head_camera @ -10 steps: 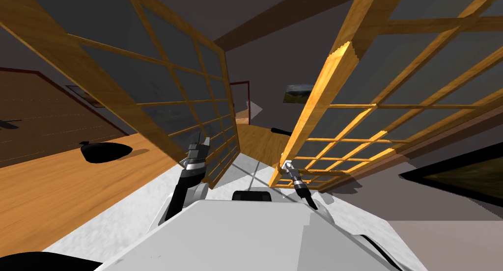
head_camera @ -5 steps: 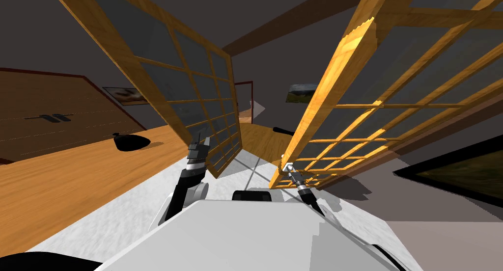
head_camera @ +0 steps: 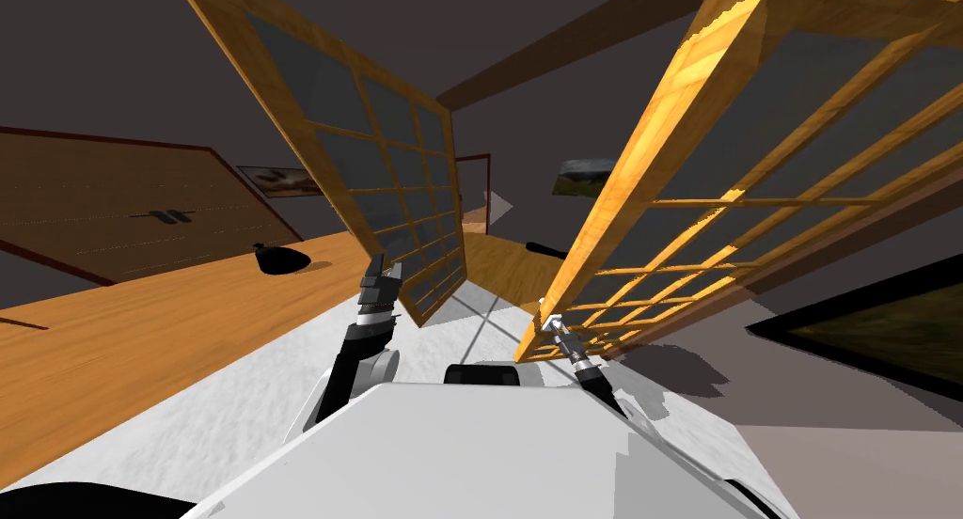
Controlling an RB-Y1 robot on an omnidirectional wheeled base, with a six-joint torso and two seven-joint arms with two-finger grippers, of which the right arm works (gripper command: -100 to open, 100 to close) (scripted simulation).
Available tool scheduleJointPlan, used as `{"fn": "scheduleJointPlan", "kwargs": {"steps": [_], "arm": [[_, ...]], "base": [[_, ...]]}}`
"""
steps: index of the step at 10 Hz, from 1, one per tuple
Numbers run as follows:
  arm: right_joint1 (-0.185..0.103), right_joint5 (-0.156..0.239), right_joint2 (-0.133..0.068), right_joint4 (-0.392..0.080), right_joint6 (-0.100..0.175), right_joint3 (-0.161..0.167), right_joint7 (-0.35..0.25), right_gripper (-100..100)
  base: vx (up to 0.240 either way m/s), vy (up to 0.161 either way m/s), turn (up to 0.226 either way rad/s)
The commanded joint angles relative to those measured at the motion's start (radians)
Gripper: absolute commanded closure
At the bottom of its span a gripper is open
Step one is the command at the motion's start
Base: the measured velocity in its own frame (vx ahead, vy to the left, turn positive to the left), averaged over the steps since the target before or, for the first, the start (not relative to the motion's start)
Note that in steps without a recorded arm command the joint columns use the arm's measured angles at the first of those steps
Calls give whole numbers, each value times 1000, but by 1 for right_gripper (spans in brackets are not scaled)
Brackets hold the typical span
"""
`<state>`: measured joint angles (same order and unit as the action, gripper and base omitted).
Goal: Pull the door open
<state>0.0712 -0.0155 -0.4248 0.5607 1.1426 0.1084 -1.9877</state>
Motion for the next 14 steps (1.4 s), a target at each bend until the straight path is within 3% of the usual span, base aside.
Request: {"fn": "scheduleJointPlan", "kwargs": {"steps": [1, 6, 7, 14], "arm": [[-3, -5, -2, -28, 23, 5, -5, 100], [25, -35, -32, -38, 94, 27, -38, 100], [30, -31, -30, -21, 76, 23, -33, 100], [28, -35, -39, -78, 132, 18, -44, 100]], "base": [[-158, -29, 27], [-179, -81, 101], [-75, -44, 17], [-218, -92, 207]]}}
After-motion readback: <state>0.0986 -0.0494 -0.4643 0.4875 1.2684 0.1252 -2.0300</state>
